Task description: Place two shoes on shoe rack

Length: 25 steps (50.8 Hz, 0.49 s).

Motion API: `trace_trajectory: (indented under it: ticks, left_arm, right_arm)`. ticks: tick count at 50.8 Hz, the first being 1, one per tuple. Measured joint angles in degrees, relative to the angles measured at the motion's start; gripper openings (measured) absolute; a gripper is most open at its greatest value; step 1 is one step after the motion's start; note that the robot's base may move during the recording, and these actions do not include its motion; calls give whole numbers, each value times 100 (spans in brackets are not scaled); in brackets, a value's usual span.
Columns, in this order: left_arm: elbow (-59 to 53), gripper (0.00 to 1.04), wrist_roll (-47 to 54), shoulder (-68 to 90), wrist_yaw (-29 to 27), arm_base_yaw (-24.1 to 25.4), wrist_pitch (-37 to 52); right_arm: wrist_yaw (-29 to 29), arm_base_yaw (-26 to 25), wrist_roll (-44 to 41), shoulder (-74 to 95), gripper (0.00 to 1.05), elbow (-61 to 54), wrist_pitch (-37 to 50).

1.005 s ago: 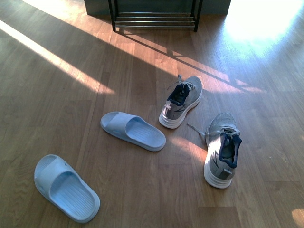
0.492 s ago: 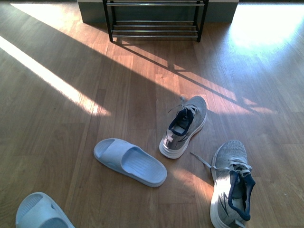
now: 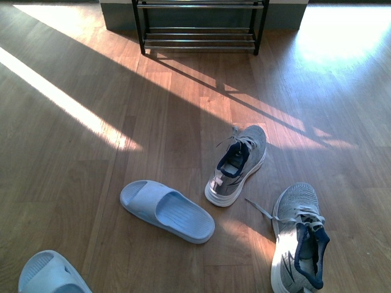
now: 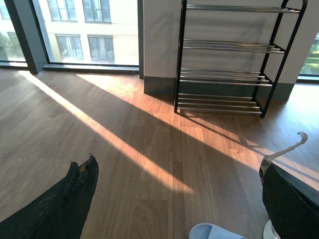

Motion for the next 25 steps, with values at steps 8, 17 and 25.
trace_trajectory:
  ticks: [8, 17, 25]
  left_arm:
    - [0, 95, -2, 0, 0, 0, 0]
    - [0, 95, -2, 0, 0, 0, 0]
    - [0, 95, -2, 0, 0, 0, 0]
  right_arm:
    - [551, 11, -389, 3259, 96, 713, 1034]
    - [861, -31, -750, 5519, 96, 1528, 1250]
    - [1226, -190, -874, 6588, 96, 2159, 1261]
